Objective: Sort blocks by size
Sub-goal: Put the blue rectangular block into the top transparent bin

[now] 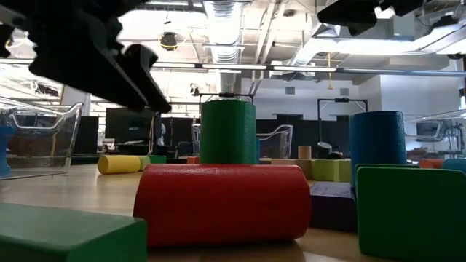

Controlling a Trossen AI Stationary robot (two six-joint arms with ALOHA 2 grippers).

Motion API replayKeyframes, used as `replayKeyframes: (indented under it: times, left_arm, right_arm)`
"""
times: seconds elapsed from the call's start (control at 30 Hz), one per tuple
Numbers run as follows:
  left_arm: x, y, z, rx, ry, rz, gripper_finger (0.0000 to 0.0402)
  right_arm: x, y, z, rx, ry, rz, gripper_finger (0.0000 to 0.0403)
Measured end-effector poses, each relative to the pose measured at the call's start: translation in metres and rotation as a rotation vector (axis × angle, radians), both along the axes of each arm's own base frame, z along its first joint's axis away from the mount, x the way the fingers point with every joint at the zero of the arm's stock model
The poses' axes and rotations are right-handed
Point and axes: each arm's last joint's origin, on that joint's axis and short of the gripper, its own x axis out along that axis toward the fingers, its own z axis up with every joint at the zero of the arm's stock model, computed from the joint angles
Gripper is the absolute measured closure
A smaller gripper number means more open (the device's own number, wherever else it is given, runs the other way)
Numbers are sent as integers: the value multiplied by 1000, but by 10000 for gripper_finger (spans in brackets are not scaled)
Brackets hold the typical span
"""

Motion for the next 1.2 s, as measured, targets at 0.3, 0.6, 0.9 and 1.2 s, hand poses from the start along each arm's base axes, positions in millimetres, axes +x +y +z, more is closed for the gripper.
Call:
replayKeyframes:
  times: [0.3, 0.6, 0.9, 1.2]
  left_arm:
    - [15, -10, -33, -119, 15, 47, 200]
    - [23, -9, -37, -148, -33, 67, 200]
    - [25, -6, -38, -148, -35, 84, 200]
    - [38, -14, -68, -137, -41, 123, 200]
  right_arm:
    - [-1, 2, 1, -7, -9, -6, 149]
    - [-1, 2, 1, -4, -15, -6, 149]
    - [-1, 2, 1, -3, -15, -6, 149]
    - [-1, 3, 2, 2, -24, -6, 149]
